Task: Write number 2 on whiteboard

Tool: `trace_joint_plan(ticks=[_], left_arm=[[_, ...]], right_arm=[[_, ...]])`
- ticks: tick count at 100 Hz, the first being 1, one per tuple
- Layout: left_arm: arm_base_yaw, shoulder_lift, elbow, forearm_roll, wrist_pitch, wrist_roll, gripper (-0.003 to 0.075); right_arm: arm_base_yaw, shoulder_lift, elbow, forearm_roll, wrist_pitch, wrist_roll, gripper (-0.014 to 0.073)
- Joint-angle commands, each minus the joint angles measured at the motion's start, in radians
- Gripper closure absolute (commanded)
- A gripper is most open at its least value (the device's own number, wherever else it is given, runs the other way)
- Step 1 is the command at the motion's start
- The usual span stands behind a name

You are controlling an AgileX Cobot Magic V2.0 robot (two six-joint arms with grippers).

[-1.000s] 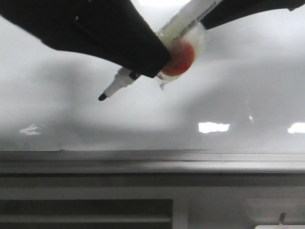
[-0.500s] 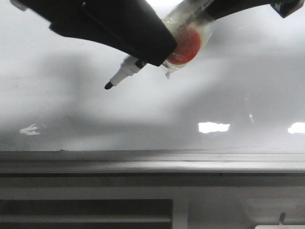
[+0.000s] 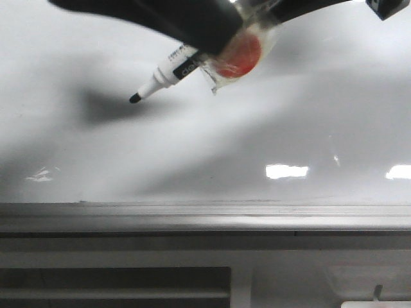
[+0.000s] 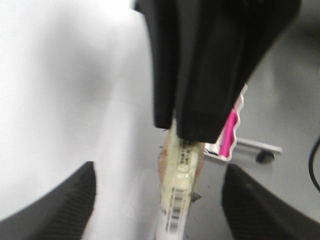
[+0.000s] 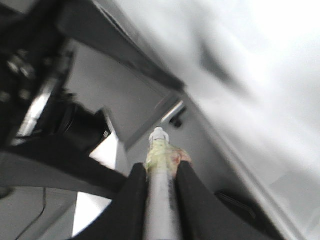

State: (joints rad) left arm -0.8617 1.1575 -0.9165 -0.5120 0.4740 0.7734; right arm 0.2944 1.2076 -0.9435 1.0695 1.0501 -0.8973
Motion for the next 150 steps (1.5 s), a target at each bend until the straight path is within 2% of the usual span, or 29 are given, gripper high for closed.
trace_joint_plan(ticks=[1, 11, 17, 18, 28, 31, 57, 84, 110, 131, 150], left_arm=[[0.031, -0.081, -0.039, -0.02, -0.052, -0.039, 0.0158], [0.075, -0.157, -0.024, -0.043, -0.059, -0.069, 0.0226], [0.101, -0.206, -0.004, -0.082, -0.099, -0.074, 0.0343], [0.101, -0.212, 0.0, -0.086, -0.105, -0.074, 0.0343], [0.115, -0.286, 0.062, -0.121, -0.22, -0.074, 0.0633], [0.115, -0.302, 0.082, -0.123, -0.248, -0.074, 0.0741], [0.115, -0.426, 0.237, -0.175, -0.385, -0.074, 0.0741], [0.115, -0.441, 0.263, -0.175, -0.39, -0.074, 0.0741], [0.115, -0.441, 0.263, -0.175, -0.417, -0.074, 0.0741], [0.115, -0.441, 0.263, -0.169, -0.424, -0.074, 0.0741], [0.115, -0.441, 0.263, -0.169, -0.424, -0.074, 0.0741]], right_arm=[[0.0, -0.101, 0.042, 0.088, -0.115, -0.011, 0.0648], [0.0, -0.228, 0.149, 0.092, -0.287, -0.016, 0.0648], [0.0, -0.307, 0.203, 0.105, -0.354, -0.031, 0.0648], [0.0, -0.315, 0.208, 0.108, -0.36, -0.033, 0.0648], [0.0, -0.415, 0.264, 0.147, -0.447, -0.073, 0.0648], [0.0, -0.434, 0.274, 0.15, -0.47, -0.075, 0.0648], [0.0, -0.446, 0.295, 0.167, -0.576, -0.114, 0.0648], [0.0, -0.316, 0.295, 0.333, -0.583, -0.289, 0.0648], [0.0, -0.307, 0.3, 0.332, -0.7, -0.287, 0.0648], [0.0, -0.414, 0.417, 0.329, -0.838, -0.24, 0.0648], [0.0, -0.481, 0.532, 0.341, -0.785, -0.233, 0.0648]])
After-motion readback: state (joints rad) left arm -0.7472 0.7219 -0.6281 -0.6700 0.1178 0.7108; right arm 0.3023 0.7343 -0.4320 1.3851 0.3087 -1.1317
